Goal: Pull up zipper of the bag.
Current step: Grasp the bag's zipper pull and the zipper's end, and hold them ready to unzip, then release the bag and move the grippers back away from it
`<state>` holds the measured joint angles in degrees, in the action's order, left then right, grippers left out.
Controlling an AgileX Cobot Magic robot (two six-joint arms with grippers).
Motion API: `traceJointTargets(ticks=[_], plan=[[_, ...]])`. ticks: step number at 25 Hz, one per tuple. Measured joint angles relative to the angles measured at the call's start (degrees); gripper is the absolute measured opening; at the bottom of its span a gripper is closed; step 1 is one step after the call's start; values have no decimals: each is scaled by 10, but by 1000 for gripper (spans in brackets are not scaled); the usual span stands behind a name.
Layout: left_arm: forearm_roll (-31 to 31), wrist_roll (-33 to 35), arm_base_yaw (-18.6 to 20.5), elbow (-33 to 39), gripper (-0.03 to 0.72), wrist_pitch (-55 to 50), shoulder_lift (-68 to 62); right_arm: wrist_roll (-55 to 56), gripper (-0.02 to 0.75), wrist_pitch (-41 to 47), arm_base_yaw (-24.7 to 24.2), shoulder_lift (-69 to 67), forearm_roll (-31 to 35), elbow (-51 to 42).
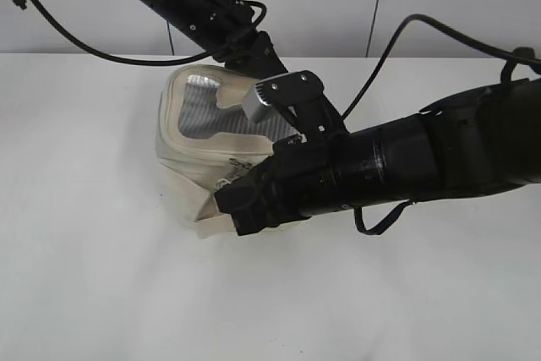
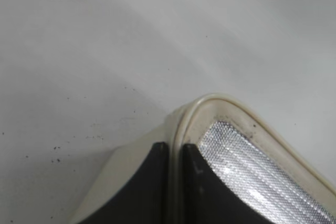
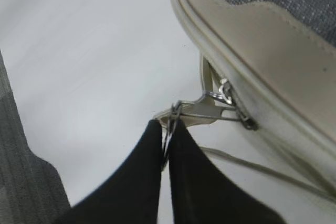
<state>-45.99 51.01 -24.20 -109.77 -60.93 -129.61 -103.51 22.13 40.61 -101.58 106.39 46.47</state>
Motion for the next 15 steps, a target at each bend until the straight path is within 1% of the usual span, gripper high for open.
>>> traceJointTargets(ticks=[1, 2, 4, 5, 7, 8, 10, 12, 14, 15], plan=[[-1, -2, 0, 0, 64, 0, 0, 27, 41, 1, -2, 0, -13, 0], [-2, -5, 0, 0, 92, 2, 0, 53, 81, 4, -5, 2, -38, 0], [-5, -21, 1, 0, 192, 11, 1, 129, 202, 22, -20, 13, -106, 0], [-6, -28, 3, 0, 238, 13, 2, 170, 283, 28, -28, 22, -147, 0], [-5, -46, 9, 0, 274, 13, 9, 248, 422, 33, -55, 47, -227, 0], [-3, -55, 14, 0, 274, 13, 15, 291, 457, 36, -69, 59, -271, -1], [1, -66, 28, 1, 261, 15, 34, 368, 497, 47, -97, 88, -350, -1], [5, -81, 43, 8, 253, 24, 63, 446, 509, 60, -129, 112, -411, -1], [26, -115, 59, 23, 251, 39, 98, 507, 513, 84, -172, 133, -459, -1], [48, -137, 63, 35, 251, 50, 113, 535, 515, 96, -194, 138, -482, -1]])
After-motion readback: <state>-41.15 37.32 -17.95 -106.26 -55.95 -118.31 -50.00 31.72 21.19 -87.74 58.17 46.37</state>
